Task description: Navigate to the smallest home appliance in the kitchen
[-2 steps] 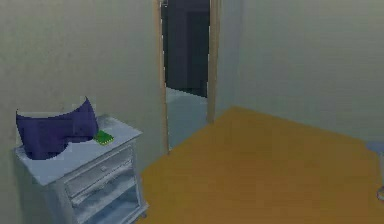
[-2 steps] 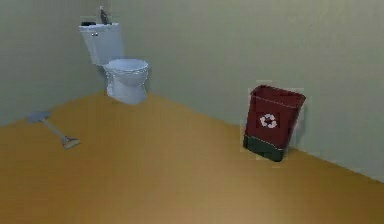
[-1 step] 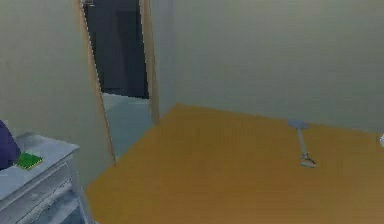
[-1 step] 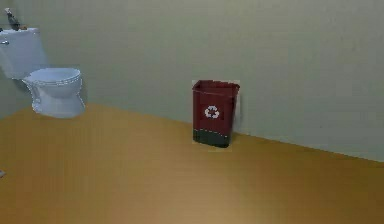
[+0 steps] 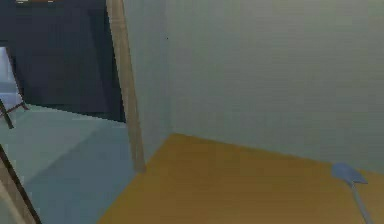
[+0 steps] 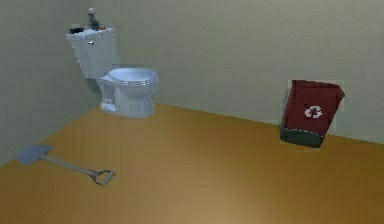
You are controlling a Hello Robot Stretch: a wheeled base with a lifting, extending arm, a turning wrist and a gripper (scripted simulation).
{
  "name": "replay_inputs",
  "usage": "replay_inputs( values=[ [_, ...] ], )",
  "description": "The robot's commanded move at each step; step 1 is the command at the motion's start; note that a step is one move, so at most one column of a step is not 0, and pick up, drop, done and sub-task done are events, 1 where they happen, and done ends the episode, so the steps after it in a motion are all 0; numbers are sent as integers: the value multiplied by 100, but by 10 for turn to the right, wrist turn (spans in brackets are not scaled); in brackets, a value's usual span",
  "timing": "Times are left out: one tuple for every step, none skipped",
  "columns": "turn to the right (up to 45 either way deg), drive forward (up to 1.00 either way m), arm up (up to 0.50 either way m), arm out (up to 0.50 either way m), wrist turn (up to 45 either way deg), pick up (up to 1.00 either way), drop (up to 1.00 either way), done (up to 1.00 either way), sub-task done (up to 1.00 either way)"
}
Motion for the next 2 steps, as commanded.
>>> replay_inputs(
  values=[
    [180,0,0,0,0,0,0,0,0],
    [0,5,0,0,0,0,0,0,0]
  ],
)
